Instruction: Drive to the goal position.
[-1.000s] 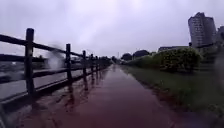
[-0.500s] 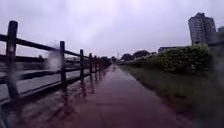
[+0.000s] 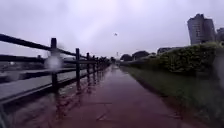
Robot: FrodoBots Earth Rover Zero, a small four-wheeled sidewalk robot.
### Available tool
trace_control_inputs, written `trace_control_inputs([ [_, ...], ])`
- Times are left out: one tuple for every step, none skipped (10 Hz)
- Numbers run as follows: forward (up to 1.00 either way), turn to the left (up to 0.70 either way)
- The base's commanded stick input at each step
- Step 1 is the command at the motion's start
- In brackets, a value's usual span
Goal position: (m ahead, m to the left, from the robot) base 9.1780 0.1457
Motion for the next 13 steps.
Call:
trace_control_inputs([
  [1.0, 0.07],
  [1.0, 0.24],
  [1.0, 0.24],
  [1.0, 0.01],
  [1.0, 0.01],
  [1.0, 0.01],
  [1.0, 0.01],
  [1.0, 0.01],
  [1.0, 0.01],
  [1.0, 0.01],
  [1.0, 0.01],
  [1.0, 0.01],
  [1.0, 0.01],
])
